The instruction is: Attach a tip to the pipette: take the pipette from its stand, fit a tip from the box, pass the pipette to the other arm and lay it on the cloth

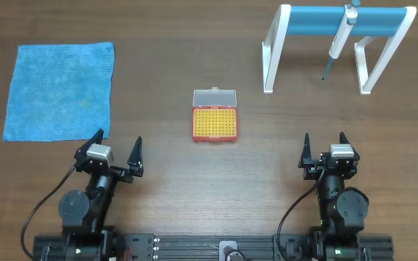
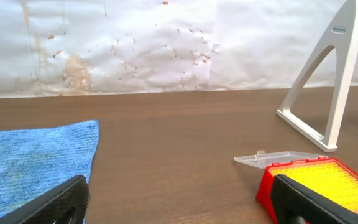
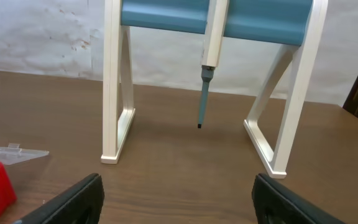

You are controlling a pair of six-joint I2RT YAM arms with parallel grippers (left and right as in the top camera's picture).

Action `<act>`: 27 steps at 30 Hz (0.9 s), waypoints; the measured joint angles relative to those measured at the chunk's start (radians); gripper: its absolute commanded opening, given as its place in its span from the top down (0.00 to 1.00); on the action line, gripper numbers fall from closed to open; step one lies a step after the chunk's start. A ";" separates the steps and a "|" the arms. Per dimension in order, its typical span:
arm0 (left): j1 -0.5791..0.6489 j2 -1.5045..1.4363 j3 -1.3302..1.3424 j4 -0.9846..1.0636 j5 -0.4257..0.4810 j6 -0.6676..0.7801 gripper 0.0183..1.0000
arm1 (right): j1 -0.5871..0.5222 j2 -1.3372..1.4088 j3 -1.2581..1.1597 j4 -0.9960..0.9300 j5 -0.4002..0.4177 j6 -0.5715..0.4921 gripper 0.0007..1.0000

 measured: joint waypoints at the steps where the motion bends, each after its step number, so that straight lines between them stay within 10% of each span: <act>1: 0.000 0.000 0.000 0.000 0.000 0.000 0.06 | 0.000 0.000 0.000 0.000 0.000 0.000 0.23; 27: 0.000 0.000 0.000 -0.001 0.000 0.000 0.06 | -0.001 0.096 -0.004 0.082 0.068 0.005 0.23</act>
